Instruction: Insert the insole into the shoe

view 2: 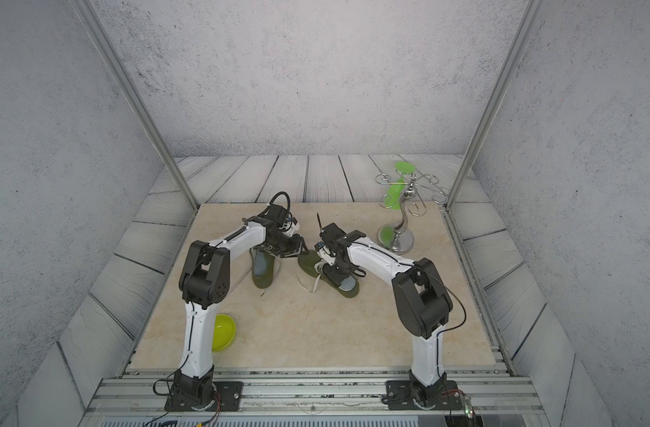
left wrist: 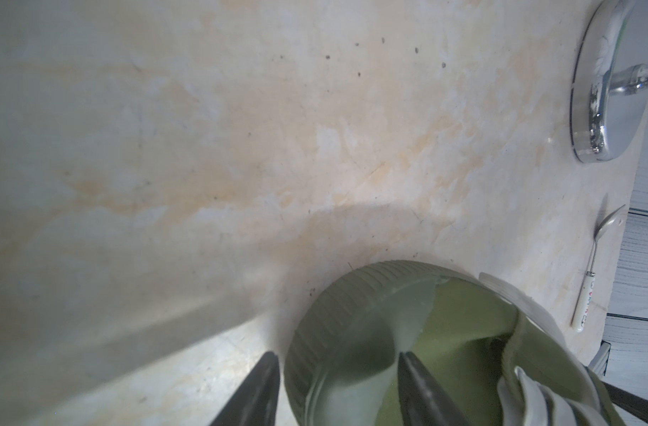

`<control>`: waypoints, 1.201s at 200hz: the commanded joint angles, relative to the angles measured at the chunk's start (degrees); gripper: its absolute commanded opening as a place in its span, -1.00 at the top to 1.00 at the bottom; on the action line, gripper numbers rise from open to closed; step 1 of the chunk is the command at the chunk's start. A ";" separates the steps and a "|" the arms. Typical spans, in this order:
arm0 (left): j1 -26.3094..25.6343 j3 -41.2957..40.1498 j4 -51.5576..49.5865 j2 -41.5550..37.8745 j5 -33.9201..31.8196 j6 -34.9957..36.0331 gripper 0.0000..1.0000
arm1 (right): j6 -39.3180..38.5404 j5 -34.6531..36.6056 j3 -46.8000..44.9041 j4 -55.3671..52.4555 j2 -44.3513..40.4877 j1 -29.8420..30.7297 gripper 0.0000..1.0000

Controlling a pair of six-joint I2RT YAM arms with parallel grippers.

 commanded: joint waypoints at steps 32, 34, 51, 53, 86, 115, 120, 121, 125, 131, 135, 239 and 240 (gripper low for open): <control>0.20 1.18 -0.84 -0.46 0.16 0.56 -0.10 | 2.38 -2.50 0.33 -4.86 -9.35 0.70 -0.40; 0.22 1.18 -0.83 -0.44 0.16 0.53 -0.10 | 2.54 -2.37 0.24 -5.13 -9.34 0.68 -0.40; 0.14 1.10 -0.73 -0.44 0.39 0.44 -0.10 | 3.85 -2.12 -0.34 -6.80 -9.67 0.90 -0.35; 0.16 1.10 -0.72 -0.43 0.35 0.43 -0.10 | 4.03 -2.04 -0.54 -6.93 -9.80 0.90 -0.35; 0.14 1.17 -0.57 -0.52 0.65 0.17 -0.10 | 4.73 -1.67 -5.97 -5.58 -13.48 1.64 -0.16; 0.14 1.18 -0.35 -0.61 0.70 -0.16 -0.10 | 4.64 -0.33 -8.79 -5.48 -14.52 3.40 0.04; 0.14 1.18 -0.31 -0.59 0.77 -0.23 -0.10 | 4.69 -0.23 -8.97 -5.35 -14.53 3.58 0.06; 0.14 1.18 -0.31 -0.55 0.77 -0.30 -0.10 | 4.67 -0.23 -9.07 -5.30 -14.53 3.61 0.06; 0.14 1.18 -0.30 -0.59 0.78 -0.34 -0.10 | 4.67 -0.22 -9.22 -5.07 -14.61 3.67 0.07; 0.14 1.18 -0.17 -0.55 0.86 -0.44 -0.10 | 4.59 -0.21 -9.50 -4.71 -14.62 3.80 0.09; 0.14 1.18 -0.13 -0.57 1.00 -0.51 -0.10 | 4.65 -0.14 -9.71 -4.56 -14.53 3.81 0.10; 0.14 1.29 -0.05 -0.45 1.31 -0.78 -0.10 | 2.90 6.46 -11.52 1.21 -10.34 3.89 0.40; 0.14 1.28 -0.05 -0.44 1.31 -0.79 -0.10 | 2.89 6.41 -11.53 1.19 -10.33 3.94 0.39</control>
